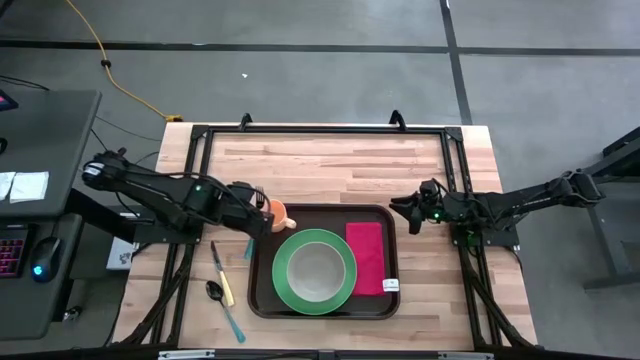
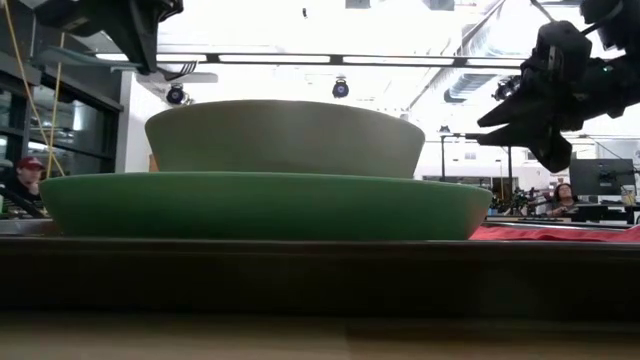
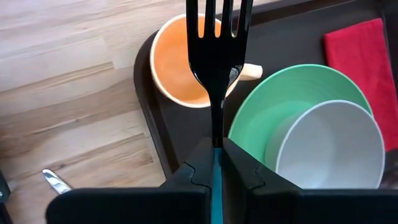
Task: Set up tray
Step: Put the blue fork on the red table napkin
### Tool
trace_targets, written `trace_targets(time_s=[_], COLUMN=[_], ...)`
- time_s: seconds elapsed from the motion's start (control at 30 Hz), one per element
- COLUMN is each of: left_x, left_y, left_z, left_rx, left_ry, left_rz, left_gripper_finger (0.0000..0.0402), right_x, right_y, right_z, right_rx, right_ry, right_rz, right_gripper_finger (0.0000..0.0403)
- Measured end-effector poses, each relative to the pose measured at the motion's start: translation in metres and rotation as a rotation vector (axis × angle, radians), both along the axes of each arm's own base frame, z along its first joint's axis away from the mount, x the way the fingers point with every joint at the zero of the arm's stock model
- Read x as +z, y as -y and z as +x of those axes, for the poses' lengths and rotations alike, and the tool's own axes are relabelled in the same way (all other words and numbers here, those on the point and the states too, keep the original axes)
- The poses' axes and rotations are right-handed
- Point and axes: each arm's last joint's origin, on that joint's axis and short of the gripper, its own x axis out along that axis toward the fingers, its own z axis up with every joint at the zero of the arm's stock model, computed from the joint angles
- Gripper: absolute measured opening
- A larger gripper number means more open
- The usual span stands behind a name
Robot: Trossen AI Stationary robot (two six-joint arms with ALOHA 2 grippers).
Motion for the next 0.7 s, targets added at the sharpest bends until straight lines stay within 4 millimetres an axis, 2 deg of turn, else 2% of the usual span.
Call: trace_targets(time_s=[0.2, 0.7], left_x=[0.000, 0.004], left_y=[0.001, 0.003], left_z=[0.003, 0.013], left_rx=[0.000, -0.022], left_ry=[0.010, 0.124], left_rz=[-0.003, 0.018], left_gripper_finger=[0.0050, 0.0050], right_x=[0.001, -0.012], right_y=[0.000, -0.005], right_z=[0.002, 0.023], right_rx=[0.005, 0.067], right_ry=[0.013, -0.021], right_rz=[0.012, 0.035], right_gripper_finger=[0.0114, 0.0114])
